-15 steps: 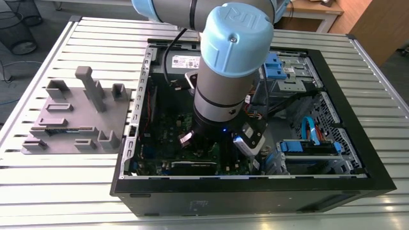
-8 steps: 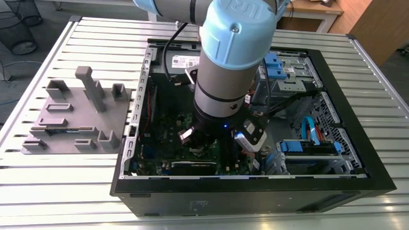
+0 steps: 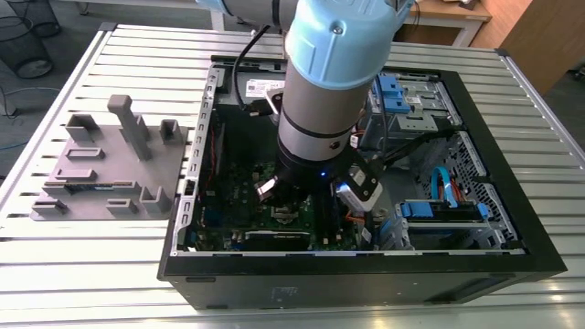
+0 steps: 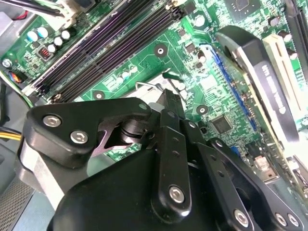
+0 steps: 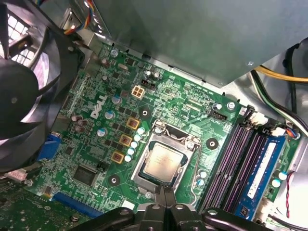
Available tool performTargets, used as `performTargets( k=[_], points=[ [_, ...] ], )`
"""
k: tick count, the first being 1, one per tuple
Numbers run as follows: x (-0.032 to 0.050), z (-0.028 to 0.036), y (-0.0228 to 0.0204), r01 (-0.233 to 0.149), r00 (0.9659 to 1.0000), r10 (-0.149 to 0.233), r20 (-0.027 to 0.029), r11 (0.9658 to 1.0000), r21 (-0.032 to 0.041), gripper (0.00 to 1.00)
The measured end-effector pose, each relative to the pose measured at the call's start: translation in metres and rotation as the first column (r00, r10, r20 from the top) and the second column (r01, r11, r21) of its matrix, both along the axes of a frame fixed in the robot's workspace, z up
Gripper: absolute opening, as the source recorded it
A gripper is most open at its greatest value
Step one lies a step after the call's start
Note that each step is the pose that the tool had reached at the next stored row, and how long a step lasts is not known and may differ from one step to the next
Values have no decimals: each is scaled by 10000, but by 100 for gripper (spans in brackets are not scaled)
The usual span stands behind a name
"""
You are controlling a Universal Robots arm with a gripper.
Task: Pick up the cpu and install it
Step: 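Close the cpu cover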
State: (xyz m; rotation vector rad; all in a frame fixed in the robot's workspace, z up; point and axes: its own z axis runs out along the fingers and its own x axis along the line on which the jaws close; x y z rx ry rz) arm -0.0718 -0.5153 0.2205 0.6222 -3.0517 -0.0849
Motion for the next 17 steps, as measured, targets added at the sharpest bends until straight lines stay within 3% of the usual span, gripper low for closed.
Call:
performTargets(
  k=[17],
  points=[
    [0, 111, 112, 0, 10000, 0, 0, 10000, 1, 11]
  ],
)
